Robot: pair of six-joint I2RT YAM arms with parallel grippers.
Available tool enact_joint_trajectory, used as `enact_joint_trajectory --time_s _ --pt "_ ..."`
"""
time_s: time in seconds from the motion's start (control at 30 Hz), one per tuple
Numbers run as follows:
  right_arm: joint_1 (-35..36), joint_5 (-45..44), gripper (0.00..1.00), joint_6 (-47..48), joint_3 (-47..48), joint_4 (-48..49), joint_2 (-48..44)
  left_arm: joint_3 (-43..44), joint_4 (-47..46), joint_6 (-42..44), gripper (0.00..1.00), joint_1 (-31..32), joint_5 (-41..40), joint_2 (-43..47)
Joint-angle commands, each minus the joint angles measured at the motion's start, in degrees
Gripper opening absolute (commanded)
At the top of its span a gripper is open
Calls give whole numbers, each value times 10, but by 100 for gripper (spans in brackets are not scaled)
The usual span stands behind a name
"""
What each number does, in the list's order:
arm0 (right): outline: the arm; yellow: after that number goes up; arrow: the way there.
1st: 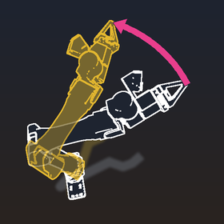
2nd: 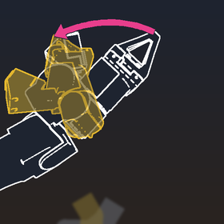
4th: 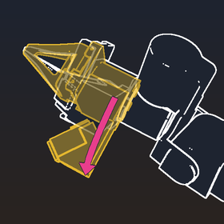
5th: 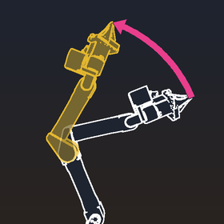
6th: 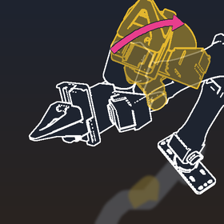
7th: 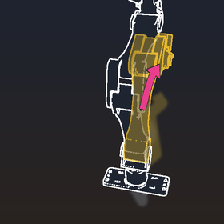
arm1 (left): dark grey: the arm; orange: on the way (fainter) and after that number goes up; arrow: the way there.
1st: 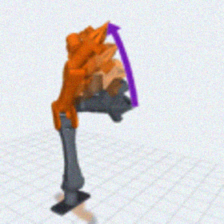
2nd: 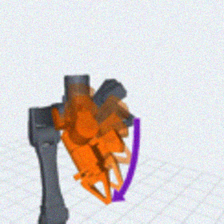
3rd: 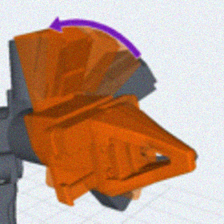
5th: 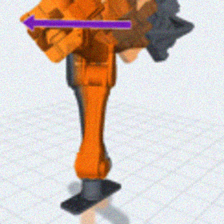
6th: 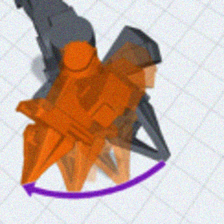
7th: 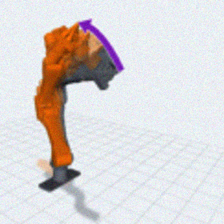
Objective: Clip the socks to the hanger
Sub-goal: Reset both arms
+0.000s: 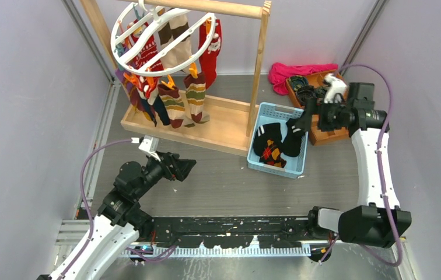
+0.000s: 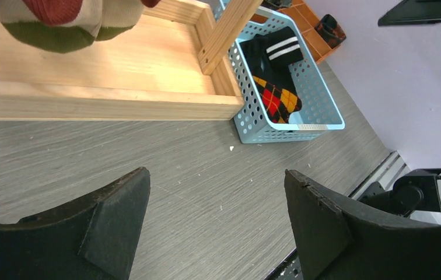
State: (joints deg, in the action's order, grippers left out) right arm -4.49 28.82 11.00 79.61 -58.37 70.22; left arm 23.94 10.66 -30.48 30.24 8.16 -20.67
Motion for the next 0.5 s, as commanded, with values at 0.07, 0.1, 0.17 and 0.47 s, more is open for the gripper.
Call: enact_joint_trajectory --time_s 0.07,0.1,0.17,0.47 --pt "-131 -41 100 -251 -130 306 -69 79 55 29 88 -4 -19 -46" --pt "-132 -80 100 -275 -134 316 -70 101 83 55 91 -4 -27 -59" --pt "-133 -127 100 -304 -134 330 -73 144 135 102 98 -5 -67 -81" --pt "-136 -132 100 -352 -154 397 -97 203 138 132 100 -202 -30 -147"
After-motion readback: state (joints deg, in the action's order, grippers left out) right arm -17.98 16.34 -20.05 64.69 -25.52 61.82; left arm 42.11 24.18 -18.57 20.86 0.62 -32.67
